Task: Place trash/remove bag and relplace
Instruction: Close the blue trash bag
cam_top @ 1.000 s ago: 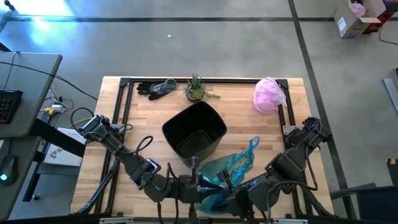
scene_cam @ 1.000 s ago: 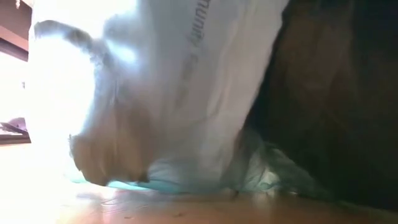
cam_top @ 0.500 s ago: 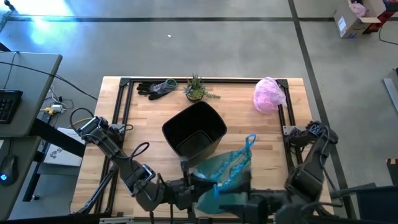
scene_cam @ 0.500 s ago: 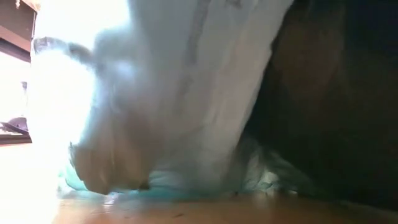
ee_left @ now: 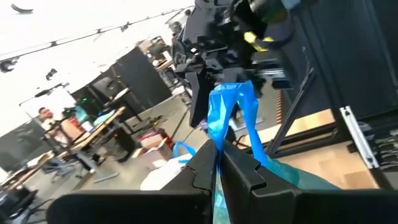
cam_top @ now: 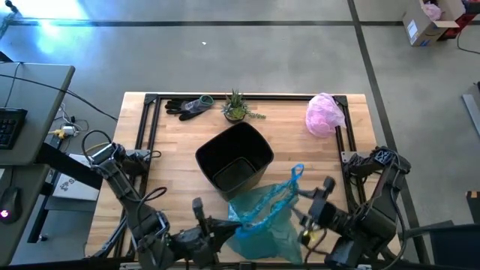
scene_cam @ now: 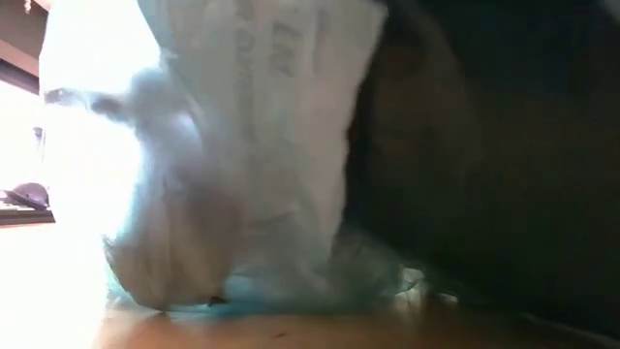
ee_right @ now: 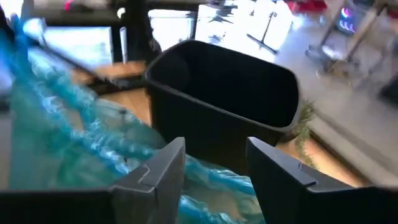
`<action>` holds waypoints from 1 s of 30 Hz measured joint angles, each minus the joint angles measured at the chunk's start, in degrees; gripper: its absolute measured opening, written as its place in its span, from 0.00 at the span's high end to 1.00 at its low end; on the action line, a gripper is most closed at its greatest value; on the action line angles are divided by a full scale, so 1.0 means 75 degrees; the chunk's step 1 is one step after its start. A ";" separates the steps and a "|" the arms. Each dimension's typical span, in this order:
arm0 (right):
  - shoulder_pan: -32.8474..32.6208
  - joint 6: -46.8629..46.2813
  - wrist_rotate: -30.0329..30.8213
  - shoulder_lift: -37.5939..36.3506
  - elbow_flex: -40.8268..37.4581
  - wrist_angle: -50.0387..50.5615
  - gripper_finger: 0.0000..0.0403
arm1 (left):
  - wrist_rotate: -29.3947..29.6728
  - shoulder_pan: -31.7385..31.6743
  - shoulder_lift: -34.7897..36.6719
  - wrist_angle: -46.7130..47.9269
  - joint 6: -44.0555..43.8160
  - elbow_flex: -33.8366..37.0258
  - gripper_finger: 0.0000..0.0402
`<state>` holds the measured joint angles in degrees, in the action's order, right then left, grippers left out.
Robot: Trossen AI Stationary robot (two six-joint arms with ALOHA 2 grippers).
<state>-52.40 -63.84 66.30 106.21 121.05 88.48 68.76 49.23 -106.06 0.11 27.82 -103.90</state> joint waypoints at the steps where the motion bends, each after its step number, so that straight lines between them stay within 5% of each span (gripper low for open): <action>1: 0.0002 -0.0648 0.0041 0.0000 -0.0015 0.0278 0.61 | 0.0141 0.0064 0.0000 -0.0002 0.0039 0.0001 1.00; 19: 0.0018 -0.2035 -0.1064 -0.0073 -0.1279 -0.0067 0.64 | 0.2011 0.0824 0.0009 0.1060 -0.0333 -0.0003 1.00; 30: -0.0924 -0.1474 -0.2132 -0.0076 -0.1278 -0.0438 0.64 | 0.1657 0.0550 0.0017 0.2847 -0.2143 -0.0003 1.00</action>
<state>-59.33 -74.89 50.31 105.65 111.47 85.19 81.19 53.36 -105.93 21.46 11.74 -103.92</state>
